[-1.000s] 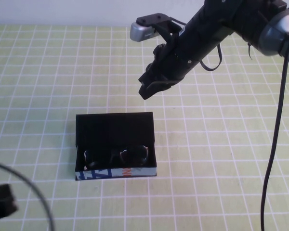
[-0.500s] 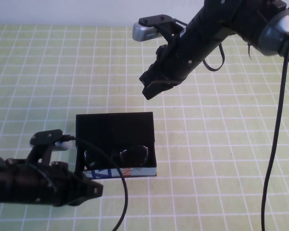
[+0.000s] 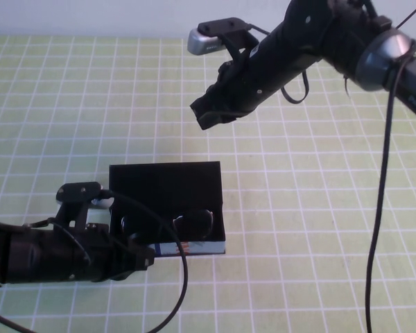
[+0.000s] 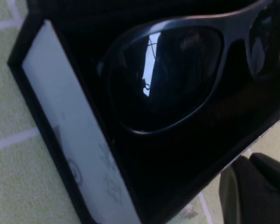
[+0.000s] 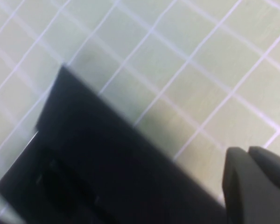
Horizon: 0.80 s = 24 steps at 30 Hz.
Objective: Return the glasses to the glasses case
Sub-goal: Close the glasses case
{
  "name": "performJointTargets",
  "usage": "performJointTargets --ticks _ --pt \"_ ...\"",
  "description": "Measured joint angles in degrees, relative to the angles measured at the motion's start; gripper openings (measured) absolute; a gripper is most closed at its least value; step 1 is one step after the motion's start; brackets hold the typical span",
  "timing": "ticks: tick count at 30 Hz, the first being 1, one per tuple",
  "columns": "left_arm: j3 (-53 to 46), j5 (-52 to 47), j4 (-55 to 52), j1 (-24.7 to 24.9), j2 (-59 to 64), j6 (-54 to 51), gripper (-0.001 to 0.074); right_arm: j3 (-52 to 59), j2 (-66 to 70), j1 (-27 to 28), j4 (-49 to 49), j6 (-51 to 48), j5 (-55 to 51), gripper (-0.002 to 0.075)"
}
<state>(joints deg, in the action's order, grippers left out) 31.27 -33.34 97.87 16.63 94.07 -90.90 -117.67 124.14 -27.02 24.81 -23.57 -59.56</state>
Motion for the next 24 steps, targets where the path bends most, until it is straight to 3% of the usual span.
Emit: performJointTargets --ticks 7,15,24 --pt "0.0 0.12 0.0 0.0 0.0 -0.5 -0.0002 -0.29 5.29 0.0 0.86 1.2 6.67 -0.0011" --pt "0.0 0.12 0.1 0.0 0.0 -0.5 -0.0002 -9.46 12.5 0.0 1.07 4.14 -8.4 -0.0011" --pt "0.04 0.37 0.1 0.02 0.46 -0.5 -0.0002 -15.14 14.24 0.0 1.17 6.91 -10.64 -0.0011"
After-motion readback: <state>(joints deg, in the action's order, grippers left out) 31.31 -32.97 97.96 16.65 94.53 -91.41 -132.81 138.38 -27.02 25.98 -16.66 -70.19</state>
